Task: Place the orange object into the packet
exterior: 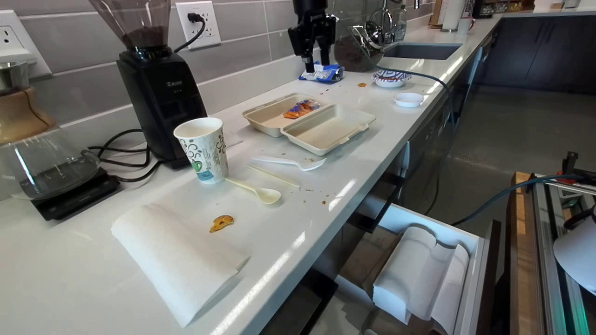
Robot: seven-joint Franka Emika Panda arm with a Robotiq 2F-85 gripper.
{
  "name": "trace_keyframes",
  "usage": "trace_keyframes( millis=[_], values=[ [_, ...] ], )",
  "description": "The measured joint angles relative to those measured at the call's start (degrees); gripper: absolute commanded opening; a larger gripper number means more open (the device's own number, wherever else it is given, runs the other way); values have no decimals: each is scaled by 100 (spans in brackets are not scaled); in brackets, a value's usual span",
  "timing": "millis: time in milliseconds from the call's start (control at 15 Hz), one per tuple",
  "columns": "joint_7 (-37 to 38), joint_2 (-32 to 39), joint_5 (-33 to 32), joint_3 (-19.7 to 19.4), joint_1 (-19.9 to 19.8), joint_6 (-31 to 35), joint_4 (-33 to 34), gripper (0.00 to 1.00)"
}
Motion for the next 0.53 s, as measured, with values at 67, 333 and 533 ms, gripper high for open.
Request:
trace_keyframes(
  millis=[67, 333, 533],
  values=[
    [36, -172, -47, 2, 4, 147, -213, 99],
    [408, -890, -306, 44, 33, 839, -1040, 100],
    [722, -1401, -438, 72, 34, 1037, -1515, 100]
  ],
)
